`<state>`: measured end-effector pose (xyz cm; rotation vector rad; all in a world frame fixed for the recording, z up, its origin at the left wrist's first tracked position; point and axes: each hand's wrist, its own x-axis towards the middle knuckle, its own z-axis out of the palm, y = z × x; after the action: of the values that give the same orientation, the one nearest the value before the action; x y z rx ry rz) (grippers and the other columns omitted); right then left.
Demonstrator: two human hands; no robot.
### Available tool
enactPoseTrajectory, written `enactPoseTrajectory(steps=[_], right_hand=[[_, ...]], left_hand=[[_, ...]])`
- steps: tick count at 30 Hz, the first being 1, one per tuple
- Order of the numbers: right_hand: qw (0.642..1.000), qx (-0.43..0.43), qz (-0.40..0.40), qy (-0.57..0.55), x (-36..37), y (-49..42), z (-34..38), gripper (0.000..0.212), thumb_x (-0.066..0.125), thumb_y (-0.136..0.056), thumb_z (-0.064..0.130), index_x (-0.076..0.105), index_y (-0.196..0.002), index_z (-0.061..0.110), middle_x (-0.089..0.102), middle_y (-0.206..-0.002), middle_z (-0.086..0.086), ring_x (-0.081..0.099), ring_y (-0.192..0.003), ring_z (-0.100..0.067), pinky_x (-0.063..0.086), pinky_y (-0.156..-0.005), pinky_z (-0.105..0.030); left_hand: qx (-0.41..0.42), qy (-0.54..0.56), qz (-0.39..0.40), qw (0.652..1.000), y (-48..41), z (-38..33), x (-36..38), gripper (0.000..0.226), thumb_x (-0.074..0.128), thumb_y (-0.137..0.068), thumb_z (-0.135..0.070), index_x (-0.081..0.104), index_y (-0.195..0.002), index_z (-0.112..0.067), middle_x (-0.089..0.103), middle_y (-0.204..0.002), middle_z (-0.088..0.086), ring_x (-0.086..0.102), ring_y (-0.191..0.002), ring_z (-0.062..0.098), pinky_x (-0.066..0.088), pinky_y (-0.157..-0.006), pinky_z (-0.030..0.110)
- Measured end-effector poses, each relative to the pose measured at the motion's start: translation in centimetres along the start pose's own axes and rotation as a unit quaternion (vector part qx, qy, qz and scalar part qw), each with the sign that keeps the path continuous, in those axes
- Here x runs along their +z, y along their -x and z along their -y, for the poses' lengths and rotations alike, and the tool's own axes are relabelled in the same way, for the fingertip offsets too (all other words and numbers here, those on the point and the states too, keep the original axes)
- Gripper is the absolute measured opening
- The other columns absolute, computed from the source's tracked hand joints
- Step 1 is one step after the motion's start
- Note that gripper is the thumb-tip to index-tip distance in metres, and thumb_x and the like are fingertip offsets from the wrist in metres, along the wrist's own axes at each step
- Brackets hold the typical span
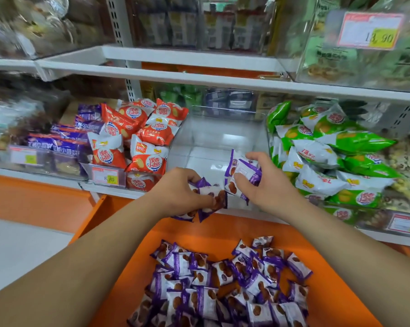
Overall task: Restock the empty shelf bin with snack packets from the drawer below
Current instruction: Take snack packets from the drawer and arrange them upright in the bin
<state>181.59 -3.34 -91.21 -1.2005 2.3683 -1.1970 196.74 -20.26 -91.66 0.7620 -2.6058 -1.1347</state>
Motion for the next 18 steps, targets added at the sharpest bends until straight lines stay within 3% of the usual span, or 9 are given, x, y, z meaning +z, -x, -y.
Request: enactPoseTrajectory(steps=[6, 11, 15, 18], right_hand=[[1.000, 0.023, 0.003, -0.016, -0.1, -0.7, 0.4, 0.043, 0.065, -0.097, 0.033, 0.041, -0.132, 0.028, 0.071, -0.087, 0.013, 0.068, -0.072, 0.004, 0.050, -0.058, -0.010], [0.999, 0.047, -0.007, -0.020, -0.3, -2.6, 0.4, 0.042, 0.070, -0.092, 0.036, 0.049, -0.128, 0.028, 0.073, -0.089, 0.011, 0.072, -0.074, -0.006, 0.061, -0.070, -0.028], [0.997, 0.058, -0.044, -0.037, -1.8, -5.3, 1.5, 0.038, 0.073, -0.089, 0.039, 0.053, -0.120, 0.030, 0.076, -0.082, -0.002, 0.072, -0.069, -0.021, 0.059, -0.067, -0.037], [0.999, 0.039, -0.034, -0.008, -2.9, -8.3, 2.4, 0.039, 0.071, -0.090, 0.042, 0.052, -0.121, 0.029, 0.074, -0.076, 0.001, 0.065, -0.057, -0.011, 0.054, -0.051, -0.023]], left_hand=[[-0.016, -0.001, 0.012, 1.000, -0.6, 0.3, -0.2, 0.030, 0.091, -0.064, -0.041, 0.075, -0.083, -0.023, 0.075, -0.079, -0.009, 0.072, -0.070, 0.007, 0.063, -0.068, 0.041], [-0.034, 0.026, 0.030, 0.999, -1.4, 0.0, -0.7, 0.030, 0.091, -0.066, -0.040, 0.076, -0.084, -0.022, 0.076, -0.080, -0.005, 0.073, -0.071, 0.013, 0.063, -0.066, 0.043], [-0.059, 0.076, 0.026, 0.995, -2.0, -0.7, -2.1, 0.029, 0.090, -0.068, -0.042, 0.077, -0.082, -0.020, 0.076, -0.075, -0.002, 0.067, -0.060, 0.011, 0.050, -0.048, 0.025], [-0.065, 0.104, -0.029, 0.992, -3.1, -2.0, -3.8, 0.032, 0.090, -0.069, -0.041, 0.075, -0.081, -0.015, 0.075, -0.071, 0.005, 0.064, -0.055, 0.015, 0.045, -0.046, 0.026]])
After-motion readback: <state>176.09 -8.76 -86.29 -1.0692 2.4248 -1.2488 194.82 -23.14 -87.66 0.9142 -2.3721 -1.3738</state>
